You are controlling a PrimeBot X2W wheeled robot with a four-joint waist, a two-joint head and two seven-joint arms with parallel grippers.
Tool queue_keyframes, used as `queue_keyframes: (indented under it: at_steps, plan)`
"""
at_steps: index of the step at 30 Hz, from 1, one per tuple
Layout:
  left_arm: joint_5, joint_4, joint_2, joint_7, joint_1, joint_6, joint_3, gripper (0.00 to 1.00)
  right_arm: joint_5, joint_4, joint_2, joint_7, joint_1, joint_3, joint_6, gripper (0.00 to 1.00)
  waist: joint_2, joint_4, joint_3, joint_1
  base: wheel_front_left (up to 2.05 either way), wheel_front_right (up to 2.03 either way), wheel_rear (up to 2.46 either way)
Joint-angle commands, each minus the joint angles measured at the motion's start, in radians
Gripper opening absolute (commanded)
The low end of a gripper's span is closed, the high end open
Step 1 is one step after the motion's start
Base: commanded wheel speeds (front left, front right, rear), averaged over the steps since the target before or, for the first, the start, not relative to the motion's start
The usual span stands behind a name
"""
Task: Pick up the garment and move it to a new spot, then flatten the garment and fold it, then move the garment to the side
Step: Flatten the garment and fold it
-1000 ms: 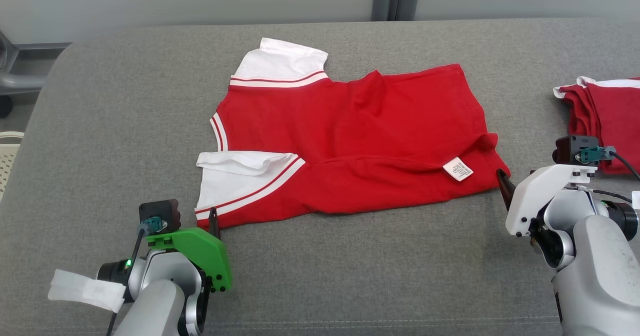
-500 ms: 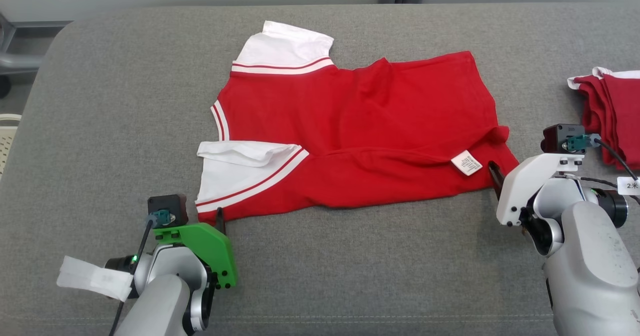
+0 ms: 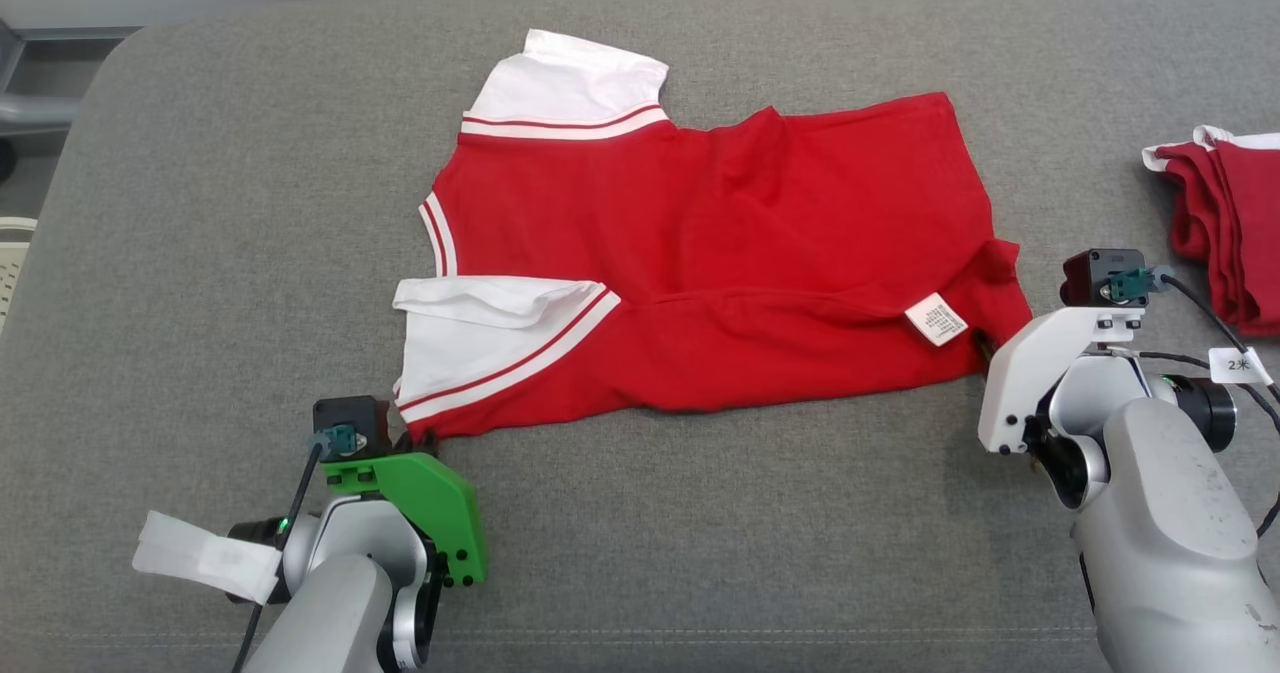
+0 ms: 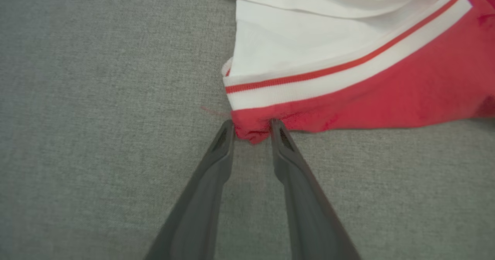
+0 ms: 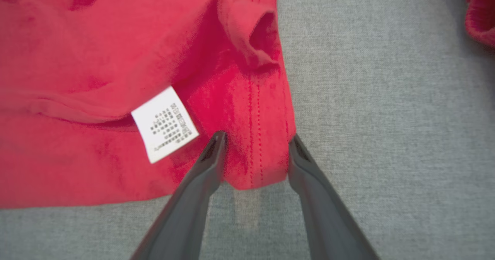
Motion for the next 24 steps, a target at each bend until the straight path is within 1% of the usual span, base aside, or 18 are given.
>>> queue_keyframes:
  at_steps: [1,6,15,19,24]
  plan:
    - [-0.003,0.001,0.000,-0.002,0.008,-0.003,-0.001,0.00,0.005,0.004,-0.007,-0.005,-0.004,0.006,-0.001,0.00,0.0000,-0.001,-0.002,0.0000,0.00,0.00,0.00]
    - [-0.010,0.005,0.004,-0.014,0.024,-0.005,-0.001,0.00,0.027,-0.005,-0.025,-0.017,0.021,0.023,-0.001,0.00,0.0000,-0.005,-0.022,0.0000,0.00,0.00,0.00]
    - [-0.020,-0.035,0.046,-0.017,0.084,0.007,0.008,0.00,0.079,-0.078,-0.052,0.008,0.131,0.034,-0.001,0.00,0.0000,-0.020,-0.077,0.0000,0.00,0.00,0.00]
    - [-0.012,-0.072,0.069,-0.002,0.128,0.022,0.002,0.00,0.107,-0.136,-0.049,0.044,0.196,0.031,-0.001,0.00,0.0000,-0.026,-0.101,0.0000,0.00,0.00,0.00]
    - [-0.009,-0.126,0.087,0.025,0.200,0.055,-0.010,0.00,0.119,-0.221,-0.036,0.091,0.286,0.015,-0.001,0.00,0.0000,-0.036,-0.133,0.0000,0.00,0.00,0.00]
